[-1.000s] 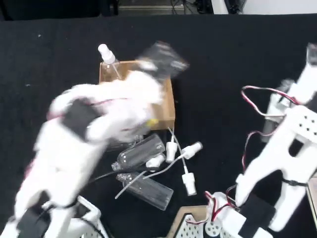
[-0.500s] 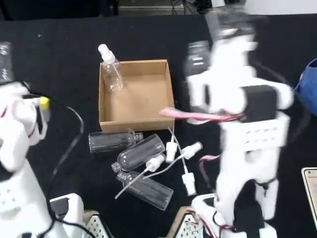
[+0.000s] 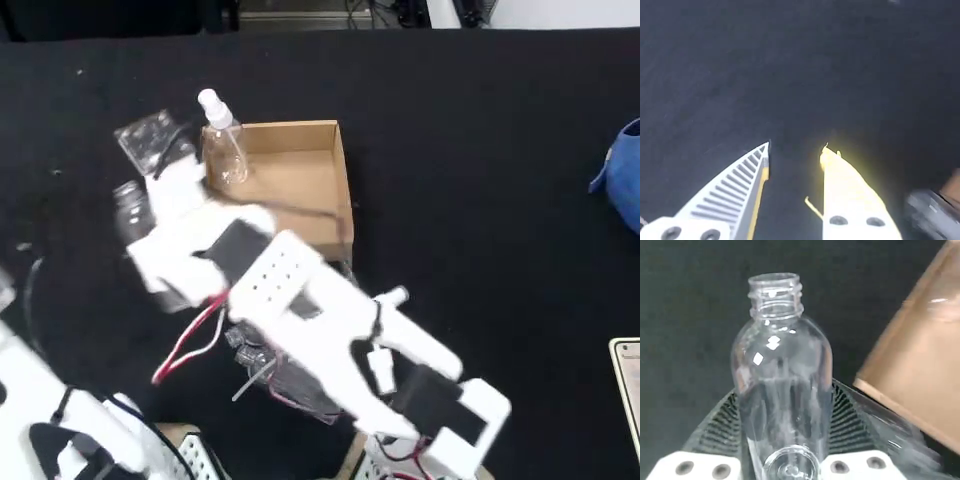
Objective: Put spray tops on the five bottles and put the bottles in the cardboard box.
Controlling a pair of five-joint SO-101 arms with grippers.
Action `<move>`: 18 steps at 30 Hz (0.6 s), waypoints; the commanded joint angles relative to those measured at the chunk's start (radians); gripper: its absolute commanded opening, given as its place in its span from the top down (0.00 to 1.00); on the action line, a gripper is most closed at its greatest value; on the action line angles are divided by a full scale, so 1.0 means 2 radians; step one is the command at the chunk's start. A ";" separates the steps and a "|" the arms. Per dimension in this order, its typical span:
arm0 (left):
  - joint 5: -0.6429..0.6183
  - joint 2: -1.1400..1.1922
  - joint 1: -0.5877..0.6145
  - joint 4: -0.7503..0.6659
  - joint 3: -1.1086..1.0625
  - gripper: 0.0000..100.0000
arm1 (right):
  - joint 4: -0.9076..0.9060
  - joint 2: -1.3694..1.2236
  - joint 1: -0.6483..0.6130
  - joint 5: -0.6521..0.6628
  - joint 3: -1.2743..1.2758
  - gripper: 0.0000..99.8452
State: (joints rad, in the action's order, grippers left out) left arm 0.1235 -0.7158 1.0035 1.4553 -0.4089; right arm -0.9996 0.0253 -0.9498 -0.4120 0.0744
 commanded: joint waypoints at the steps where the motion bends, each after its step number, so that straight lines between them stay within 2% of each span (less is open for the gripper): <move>1: 0.023 -0.001 0.036 -0.038 -0.033 0.97 | 0.109 -0.013 -0.039 -0.046 0.020 0.98; 5: 0.030 -0.001 0.040 -0.044 -0.064 0.97 | 0.156 -0.065 -0.065 -0.046 0.030 0.97; 10: 0.031 -0.002 0.042 -0.044 -0.079 0.97 | 0.180 -0.136 -0.089 -0.045 0.017 0.78; 12: 0.031 0.000 0.042 -0.043 -0.082 0.97 | 0.180 -0.150 -0.087 -0.046 0.001 0.74; 15: 0.031 0.000 0.041 -0.044 -0.092 0.96 | 0.179 -0.152 -0.088 -0.045 -0.010 0.73; 18: 0.031 0.004 0.039 -0.044 -0.097 0.88 | 0.166 -0.133 -0.087 -0.045 -0.011 0.72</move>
State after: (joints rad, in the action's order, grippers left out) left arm 0.1772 -0.7096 1.0740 1.3817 -0.6068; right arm -0.6713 -0.2954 -1.0971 -0.4994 0.1220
